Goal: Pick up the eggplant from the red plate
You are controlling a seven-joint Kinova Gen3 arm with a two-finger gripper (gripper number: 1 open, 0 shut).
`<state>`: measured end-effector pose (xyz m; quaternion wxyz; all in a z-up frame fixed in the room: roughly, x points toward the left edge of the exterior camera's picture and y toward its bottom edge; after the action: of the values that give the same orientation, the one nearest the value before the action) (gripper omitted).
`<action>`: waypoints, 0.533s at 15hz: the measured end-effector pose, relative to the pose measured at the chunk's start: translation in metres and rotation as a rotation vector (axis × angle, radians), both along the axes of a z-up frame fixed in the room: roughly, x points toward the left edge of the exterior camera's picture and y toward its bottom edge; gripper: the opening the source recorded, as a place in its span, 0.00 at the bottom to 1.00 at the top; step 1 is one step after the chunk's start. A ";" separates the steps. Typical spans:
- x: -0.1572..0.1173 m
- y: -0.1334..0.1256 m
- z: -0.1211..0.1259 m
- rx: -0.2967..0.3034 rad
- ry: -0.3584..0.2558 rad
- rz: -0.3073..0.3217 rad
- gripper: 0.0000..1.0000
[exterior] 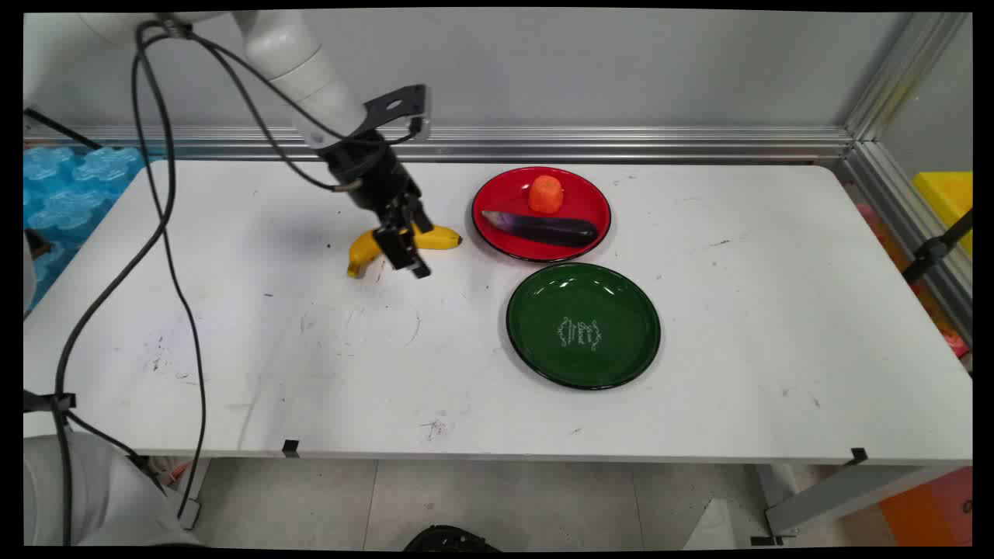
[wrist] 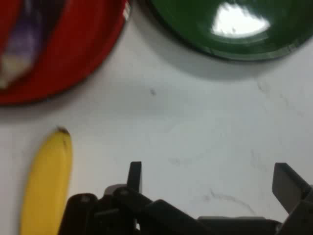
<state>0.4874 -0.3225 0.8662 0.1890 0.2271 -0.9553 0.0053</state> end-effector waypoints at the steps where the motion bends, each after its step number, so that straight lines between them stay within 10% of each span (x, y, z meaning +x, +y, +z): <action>1: -0.005 -0.006 -0.002 -0.015 0.008 0.000 1.00; 8: -0.053 -0.066 -0.019 -0.138 0.084 -0.018 1.00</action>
<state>0.4349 -0.3890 0.8471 0.2444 0.2049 -0.9459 0.0601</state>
